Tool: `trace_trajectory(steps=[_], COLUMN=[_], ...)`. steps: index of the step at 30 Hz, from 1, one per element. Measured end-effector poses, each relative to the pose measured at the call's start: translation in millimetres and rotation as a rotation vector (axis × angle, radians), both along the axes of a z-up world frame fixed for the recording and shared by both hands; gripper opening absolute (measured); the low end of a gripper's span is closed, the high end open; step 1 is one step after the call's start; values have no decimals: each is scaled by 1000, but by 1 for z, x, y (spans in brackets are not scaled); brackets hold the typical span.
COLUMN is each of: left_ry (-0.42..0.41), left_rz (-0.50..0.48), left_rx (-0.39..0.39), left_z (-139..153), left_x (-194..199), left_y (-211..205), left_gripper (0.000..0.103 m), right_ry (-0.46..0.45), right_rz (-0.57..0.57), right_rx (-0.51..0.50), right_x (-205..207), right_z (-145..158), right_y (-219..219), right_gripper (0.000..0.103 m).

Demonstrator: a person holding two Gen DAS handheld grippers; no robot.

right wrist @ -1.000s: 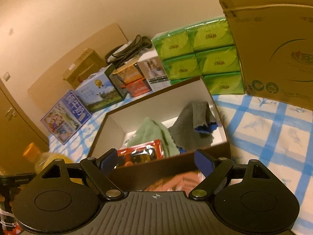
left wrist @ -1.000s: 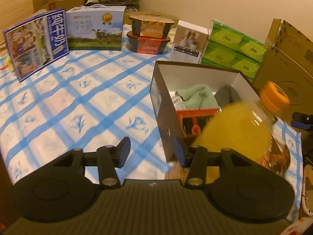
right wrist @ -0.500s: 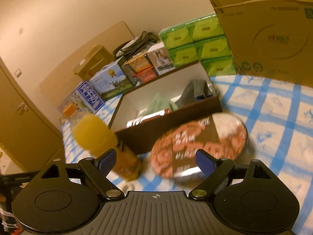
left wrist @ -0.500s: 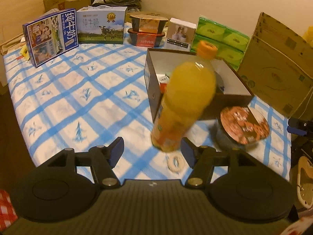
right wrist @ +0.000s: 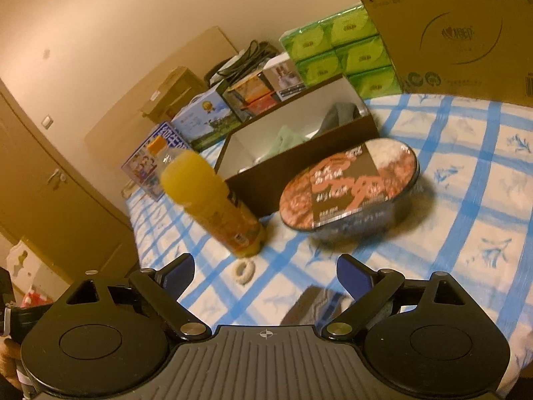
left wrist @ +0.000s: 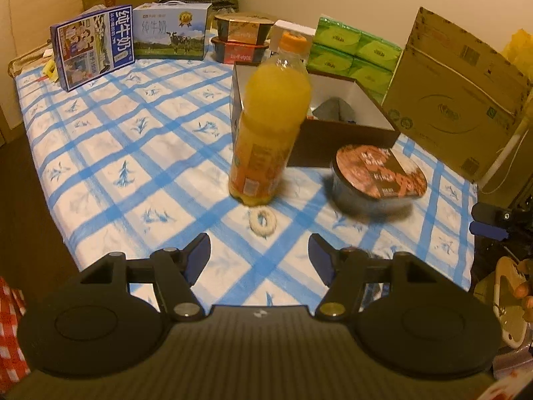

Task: Organize soft objects
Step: 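Withdraw both tools from the box back toward the bed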

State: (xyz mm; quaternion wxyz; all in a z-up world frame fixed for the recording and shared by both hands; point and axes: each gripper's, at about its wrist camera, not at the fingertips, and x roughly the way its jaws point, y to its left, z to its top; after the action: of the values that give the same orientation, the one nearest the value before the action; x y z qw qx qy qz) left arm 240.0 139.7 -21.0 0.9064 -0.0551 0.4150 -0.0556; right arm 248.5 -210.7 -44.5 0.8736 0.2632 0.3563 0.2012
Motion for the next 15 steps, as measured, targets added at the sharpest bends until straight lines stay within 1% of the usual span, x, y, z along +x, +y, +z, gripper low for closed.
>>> trace_trajectory(steps=[5, 10, 13, 15], left_ry=[20, 48, 69, 82], left_rz=[5, 10, 1, -8], left_rx=[-8, 8, 12, 30], left_z=[-8, -20, -29, -36], left_x=[-21, -34, -40, -44], left_y=[-12, -26, -35, -41], left_gripper=[62, 62, 62, 62], right_ry=[-4, 10, 24, 29], right_rz=[37, 61, 78, 93], right_rx=[-82, -140, -203, -236], right_x=[-20, -38, -47, -52], right_z=[-7, -23, -32, -38], right_y=[8, 15, 21, 24], right_gripper=[92, 92, 92, 92])
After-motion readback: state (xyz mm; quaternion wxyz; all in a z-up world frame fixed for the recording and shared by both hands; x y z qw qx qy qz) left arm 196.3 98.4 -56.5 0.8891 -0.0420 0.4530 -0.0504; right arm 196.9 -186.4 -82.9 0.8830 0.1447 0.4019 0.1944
